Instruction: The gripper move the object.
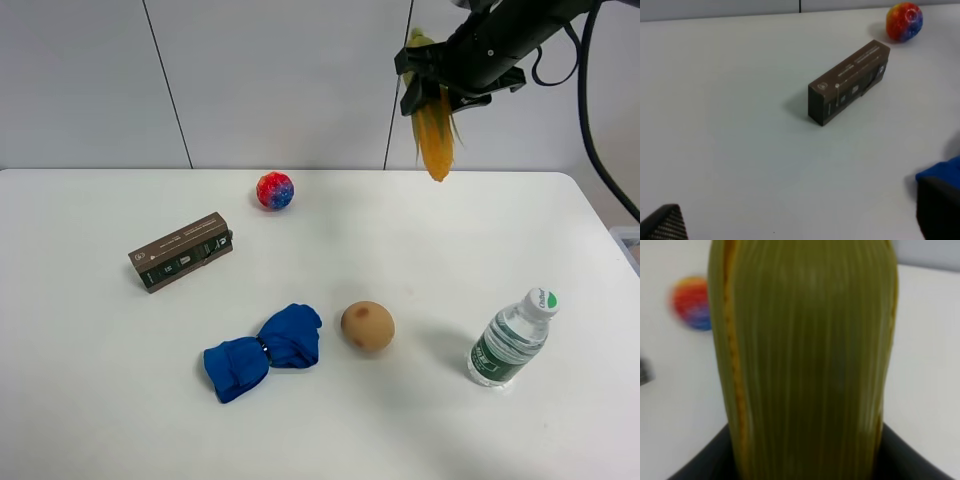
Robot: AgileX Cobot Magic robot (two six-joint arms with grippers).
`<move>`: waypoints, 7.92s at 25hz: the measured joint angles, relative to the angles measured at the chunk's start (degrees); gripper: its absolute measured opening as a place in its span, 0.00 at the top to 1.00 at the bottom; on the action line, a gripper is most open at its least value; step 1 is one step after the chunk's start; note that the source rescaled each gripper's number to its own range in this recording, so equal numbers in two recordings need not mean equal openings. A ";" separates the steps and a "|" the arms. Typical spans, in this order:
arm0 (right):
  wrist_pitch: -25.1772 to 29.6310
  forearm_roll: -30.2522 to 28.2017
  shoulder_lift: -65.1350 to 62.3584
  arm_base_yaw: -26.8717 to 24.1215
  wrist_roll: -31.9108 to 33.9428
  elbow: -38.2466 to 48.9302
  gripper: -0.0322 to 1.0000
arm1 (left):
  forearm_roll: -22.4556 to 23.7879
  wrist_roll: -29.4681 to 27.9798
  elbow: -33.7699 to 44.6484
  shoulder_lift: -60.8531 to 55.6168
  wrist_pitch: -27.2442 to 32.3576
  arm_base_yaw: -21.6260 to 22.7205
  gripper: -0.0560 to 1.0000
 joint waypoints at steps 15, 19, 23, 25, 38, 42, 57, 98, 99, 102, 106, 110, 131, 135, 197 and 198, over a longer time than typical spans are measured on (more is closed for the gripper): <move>-3.61 5.93 -0.61 12.03 -45.44 0.00 0.96 | 0.00 0.00 0.00 0.00 0.00 0.00 0.00; -4.72 5.93 -0.61 17.84 -66.10 0.00 0.96 | 0.00 0.00 0.00 0.00 0.00 0.00 0.00; -7.06 4.84 0.00 22.32 -77.16 0.00 0.96 | 0.00 0.00 0.00 0.00 0.00 0.00 0.00; -8.01 2.09 0.91 24.52 -80.56 0.00 0.96 | 0.00 0.00 0.00 0.00 0.00 0.00 0.00; -5.58 -7.37 12.74 30.26 -84.56 0.00 0.96 | 0.00 0.00 0.00 0.00 0.00 0.00 0.00; -4.87 -9.04 17.13 30.26 -84.56 0.00 0.96 | 0.00 0.00 0.00 0.00 0.00 0.00 0.00; -17.90 -5.84 28.50 32.43 -83.99 -0.05 0.96 | 0.00 0.00 0.00 0.00 0.00 0.00 0.00; -26.84 -1.86 29.42 34.70 -62.17 -0.05 0.67 | 0.00 0.00 0.00 0.00 0.00 0.00 0.00; -26.56 -1.74 28.98 34.70 -61.29 -0.05 0.67 | 0.02 0.00 0.00 0.00 0.00 0.00 0.00; -24.53 -1.63 26.30 34.70 -56.89 -0.05 0.67 | 0.02 0.00 0.00 0.00 0.00 0.00 0.00; -22.28 -1.38 19.81 34.70 -43.63 -0.05 0.66 | 0.02 0.00 0.00 0.00 0.00 0.00 0.00; -19.96 -2.08 13.28 34.70 -27.62 -0.05 0.66 | 0.02 0.00 0.00 0.00 0.00 0.00 0.00; 12.06 -37.74 -10.01 34.70 13.56 -0.05 0.00 | 0.02 0.00 0.00 0.00 0.00 0.00 0.00; 15.27 -42.44 -12.88 34.06 13.98 -0.05 0.00 | 0.02 0.00 0.00 0.00 0.00 0.00 0.00; 6.30 -20.35 -99.58 -19.15 9.26 65.80 0.01 | 0.02 0.00 0.00 0.00 0.00 0.00 0.00; 7.29 -20.35 -99.58 -19.15 9.52 65.80 0.01 | 0.02 0.00 0.00 0.00 0.00 0.00 0.00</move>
